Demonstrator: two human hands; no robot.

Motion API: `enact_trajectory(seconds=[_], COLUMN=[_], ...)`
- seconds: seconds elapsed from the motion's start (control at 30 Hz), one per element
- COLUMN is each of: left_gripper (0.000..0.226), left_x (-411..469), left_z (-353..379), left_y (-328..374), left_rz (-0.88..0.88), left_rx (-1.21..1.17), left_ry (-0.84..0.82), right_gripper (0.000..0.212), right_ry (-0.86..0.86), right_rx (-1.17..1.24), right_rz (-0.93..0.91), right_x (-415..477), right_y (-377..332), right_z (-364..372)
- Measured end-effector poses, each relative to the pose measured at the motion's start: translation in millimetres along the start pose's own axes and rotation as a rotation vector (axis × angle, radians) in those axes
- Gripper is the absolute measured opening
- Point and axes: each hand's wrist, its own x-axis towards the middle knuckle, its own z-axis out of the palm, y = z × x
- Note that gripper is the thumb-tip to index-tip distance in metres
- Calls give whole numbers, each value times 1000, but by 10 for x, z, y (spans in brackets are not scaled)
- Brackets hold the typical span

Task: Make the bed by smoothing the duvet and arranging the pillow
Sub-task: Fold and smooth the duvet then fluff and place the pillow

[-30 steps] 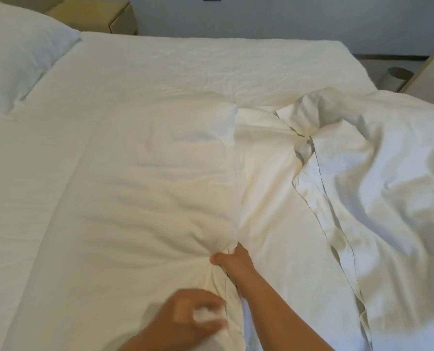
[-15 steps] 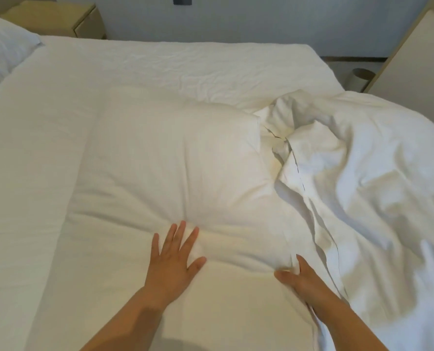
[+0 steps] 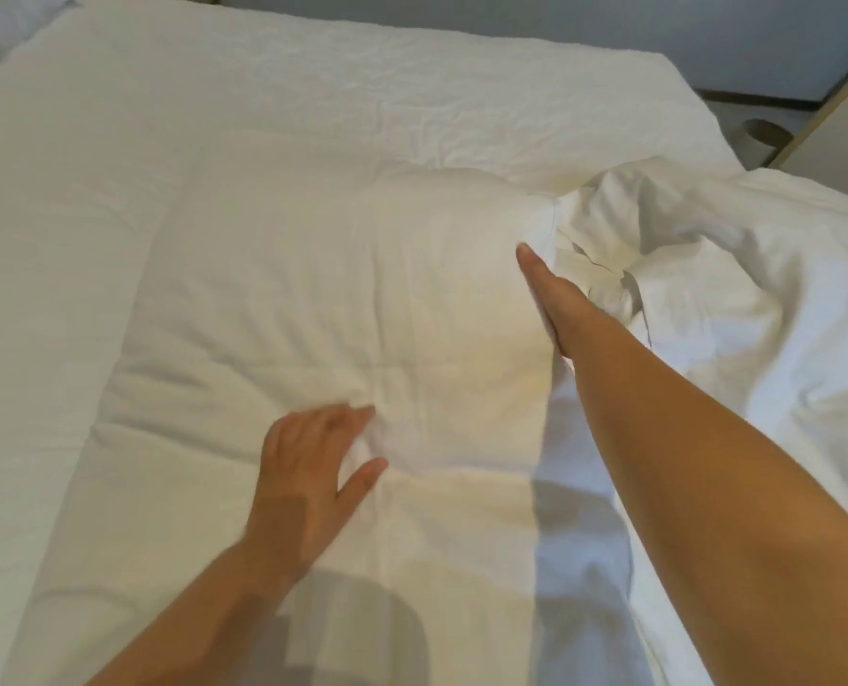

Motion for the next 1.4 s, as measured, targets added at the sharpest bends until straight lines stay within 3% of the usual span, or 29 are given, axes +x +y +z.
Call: enact_trajectory(seconds=[0.07, 0.2, 0.33, 0.47, 0.57, 0.63, 0.73, 0.8, 0.83, 0.9, 0.97, 1.0, 1.1, 1.13, 1.17, 1.27, 1.4], left_gripper=[60, 62, 61, 62, 62, 62, 56, 55, 56, 60, 61, 61, 61, 61, 61, 57, 47], left_x=[356, 570, 425, 475, 500, 509, 497, 483, 482, 481, 493, 500, 500, 502, 506, 517, 735], left_z=[-59, 218, 616, 752, 786, 796, 786, 763, 752, 732, 696, 683, 662, 671, 688, 723, 485], left_y=[-141, -273, -373, -448, -488, -499, -488, -476, -472, -466, -458, -452, -425, -421, -421, -445, -288], left_rz=[-86, -64, 8, 51, 59, 62, 50, 41, 44, 47, 30, 27, 28, 33, 40, 27, -55], left_rx=[18, 183, 158, 130, 132, 157, 162, 145, 134, 106, 80, 70, 68, 77, 86, 68, -69], left_ry=[71, -146, -38, 44, 48, 38, 17, 5, 2, 0, -12, -29, -61, -59, -59, -84, -5], right_gripper=[101, 47, 59, 70, 46, 42, 52, 54, 50, 47, 43, 42, 48, 54, 60, 70, 69], right_ry=[-15, -73, -69, -22, -11, 57, 162, 231, 324, 504, 558, 535, 377, 313, 284, 243, 193], right_rx=[9, 214, 326, 175, -135, -248, -232, -356, -481, -638, -729, -752, -704, -639, -549, -201, -81], right_rz=[24, 6, 10, 64, 73, 43, -157, -362, -545, -1077, -1331, -1251, -427, -240, -152, -112, -110], right_x=[128, 384, 726, 964, 1032, 1031, 1051, 890, 772, 538, 499, 526, 703, 754, 784, 698, 341], right_y=[-110, -190, -392, -564, -544, -507, -440, -425, -423, -415, -342, -321, -285, -258, -237, -176, 92], right_z=[58, 10, -78, 134, 356, 451, 483, 572, 618, 690, 680, 619, 302, 217, 158, 118, 177])
